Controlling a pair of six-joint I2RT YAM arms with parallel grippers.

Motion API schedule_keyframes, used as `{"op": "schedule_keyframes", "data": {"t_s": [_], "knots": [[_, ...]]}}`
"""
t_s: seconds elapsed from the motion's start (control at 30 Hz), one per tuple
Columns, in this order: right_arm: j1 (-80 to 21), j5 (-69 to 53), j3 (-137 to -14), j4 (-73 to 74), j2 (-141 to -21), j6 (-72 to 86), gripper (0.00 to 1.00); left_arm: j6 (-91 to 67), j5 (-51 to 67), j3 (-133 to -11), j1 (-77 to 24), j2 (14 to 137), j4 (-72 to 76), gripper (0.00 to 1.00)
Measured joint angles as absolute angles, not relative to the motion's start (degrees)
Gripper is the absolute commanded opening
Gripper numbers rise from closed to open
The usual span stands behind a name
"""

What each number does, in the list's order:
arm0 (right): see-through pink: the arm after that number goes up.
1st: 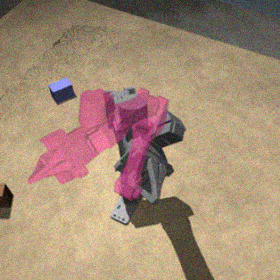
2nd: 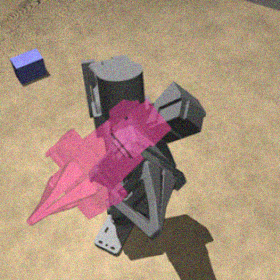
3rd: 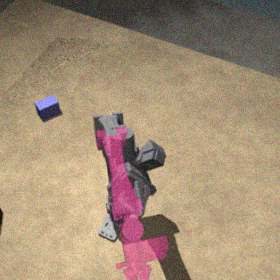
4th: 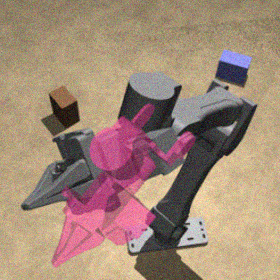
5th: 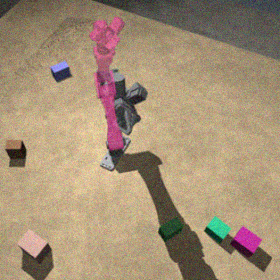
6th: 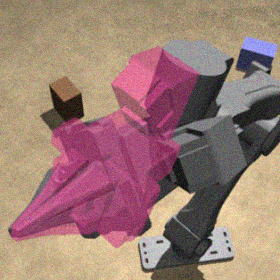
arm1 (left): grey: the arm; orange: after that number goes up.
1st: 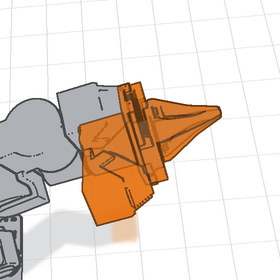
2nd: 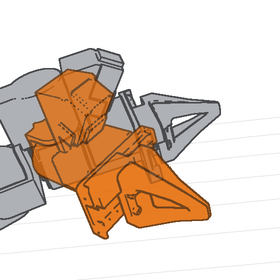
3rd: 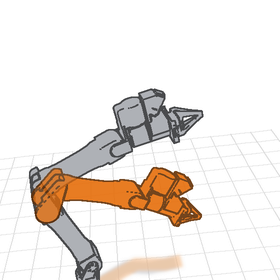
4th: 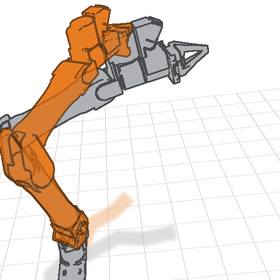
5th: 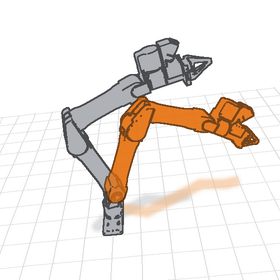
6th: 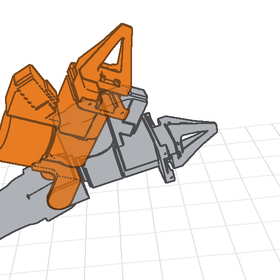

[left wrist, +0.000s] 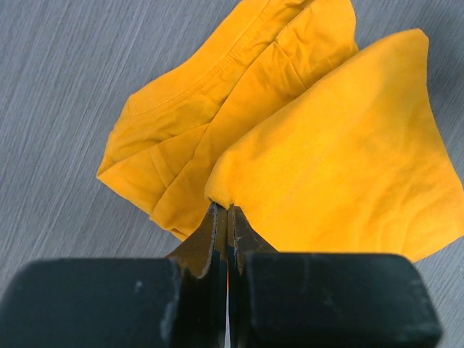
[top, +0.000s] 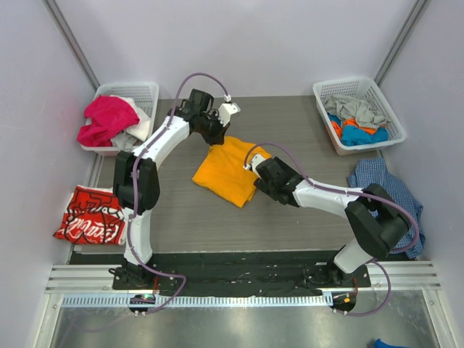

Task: Fold and stack the t-shirts
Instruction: Smooth out wrinkles on the folded tshirt

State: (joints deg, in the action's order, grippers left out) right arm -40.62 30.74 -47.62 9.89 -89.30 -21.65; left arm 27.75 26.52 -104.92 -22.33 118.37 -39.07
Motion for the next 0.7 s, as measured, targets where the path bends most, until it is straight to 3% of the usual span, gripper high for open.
{"op": "schedule_keyframes", "data": {"t_s": [0.7], "knots": [[-40.4, 30.5, -47.6, 9.9, -90.4, -21.6, 0.76, 29.3, 25.9, -99.8, -21.5, 112.0, -37.2, 0.00]]}}
